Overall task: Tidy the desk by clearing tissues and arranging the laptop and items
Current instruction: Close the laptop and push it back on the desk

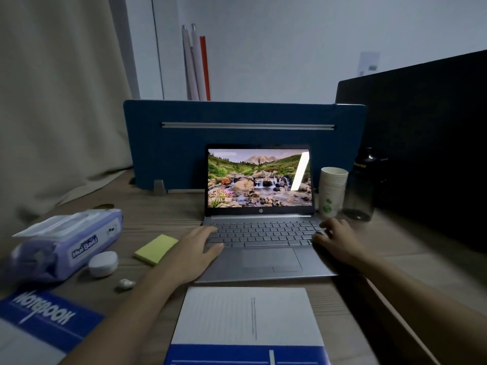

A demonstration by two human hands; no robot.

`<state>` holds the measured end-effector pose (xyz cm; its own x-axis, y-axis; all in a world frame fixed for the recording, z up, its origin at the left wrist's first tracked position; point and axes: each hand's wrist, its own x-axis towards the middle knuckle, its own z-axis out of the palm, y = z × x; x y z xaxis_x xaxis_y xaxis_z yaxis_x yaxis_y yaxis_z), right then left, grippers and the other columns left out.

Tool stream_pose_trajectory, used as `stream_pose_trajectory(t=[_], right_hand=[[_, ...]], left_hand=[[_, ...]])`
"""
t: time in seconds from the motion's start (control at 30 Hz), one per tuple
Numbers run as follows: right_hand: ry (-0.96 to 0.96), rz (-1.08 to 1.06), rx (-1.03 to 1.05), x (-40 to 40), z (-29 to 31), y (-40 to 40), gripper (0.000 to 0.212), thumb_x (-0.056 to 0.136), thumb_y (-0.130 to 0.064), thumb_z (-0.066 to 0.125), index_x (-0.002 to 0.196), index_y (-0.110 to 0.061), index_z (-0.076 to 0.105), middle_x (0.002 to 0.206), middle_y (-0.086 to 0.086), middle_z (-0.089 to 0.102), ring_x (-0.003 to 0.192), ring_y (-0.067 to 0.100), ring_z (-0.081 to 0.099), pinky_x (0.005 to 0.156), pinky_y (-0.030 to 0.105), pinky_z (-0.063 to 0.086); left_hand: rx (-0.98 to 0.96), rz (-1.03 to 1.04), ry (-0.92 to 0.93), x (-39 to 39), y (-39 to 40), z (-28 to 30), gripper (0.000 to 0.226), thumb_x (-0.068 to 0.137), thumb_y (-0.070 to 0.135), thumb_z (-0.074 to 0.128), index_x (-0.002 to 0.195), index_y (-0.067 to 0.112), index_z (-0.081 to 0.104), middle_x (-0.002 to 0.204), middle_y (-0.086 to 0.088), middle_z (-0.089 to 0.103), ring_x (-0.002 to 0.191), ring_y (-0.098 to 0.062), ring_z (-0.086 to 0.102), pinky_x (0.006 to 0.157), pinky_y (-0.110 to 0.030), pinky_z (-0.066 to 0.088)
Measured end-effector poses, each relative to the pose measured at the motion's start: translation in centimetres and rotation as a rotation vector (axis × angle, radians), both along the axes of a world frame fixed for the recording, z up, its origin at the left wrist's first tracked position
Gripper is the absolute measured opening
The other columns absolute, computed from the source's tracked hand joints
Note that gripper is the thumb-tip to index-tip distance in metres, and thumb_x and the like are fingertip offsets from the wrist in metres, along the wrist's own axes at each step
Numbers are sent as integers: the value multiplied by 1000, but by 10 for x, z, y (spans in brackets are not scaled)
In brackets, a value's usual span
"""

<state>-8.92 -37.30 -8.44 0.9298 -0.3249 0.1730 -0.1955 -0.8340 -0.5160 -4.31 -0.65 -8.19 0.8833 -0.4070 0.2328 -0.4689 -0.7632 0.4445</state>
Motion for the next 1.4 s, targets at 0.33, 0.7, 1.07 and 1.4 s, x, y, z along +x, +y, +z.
stream_pose_trajectory(t=[0.33, 0.7, 1.07, 1.4], right_hand=[[66, 54, -261, 34, 11, 41, 61, 93, -57, 48, 143, -24, 39, 150, 8, 41, 137, 30, 37, 109, 51, 35], [-188, 218, -425, 149, 96, 95, 73, 94, -53, 51, 153, -21, 23, 164, 7, 14, 147, 37, 15, 116, 56, 20], [-173, 100, -527, 219, 133, 79, 73, 93, -64, 39, 153, -26, 21, 160, 7, 27, 148, 30, 18, 118, 58, 7], [-351, 101, -686, 170, 134, 83, 79, 88, -72, 36, 149, -23, 24, 153, 8, 35, 142, 32, 29, 118, 53, 17]], left_hand=[[-96, -69, 30, 22, -10, -3, 56, 98, 51, 45, 148, 28, 34, 155, 10, 31, 129, -3, 35, 100, -21, 28], [-213, -79, 73, 31, -10, -15, 62, 96, 58, 40, 152, 38, 21, 160, 17, 17, 141, -6, 27, 108, -24, 25], [-442, 6, 214, 41, -1, -21, 88, 69, 90, 29, 147, 52, 18, 159, 13, 29, 142, -14, 34, 113, -44, 36], [-523, 53, 229, 44, 2, -19, 101, 62, 99, 22, 149, 49, 13, 157, 11, 34, 125, -3, 44, 100, -31, 38]])
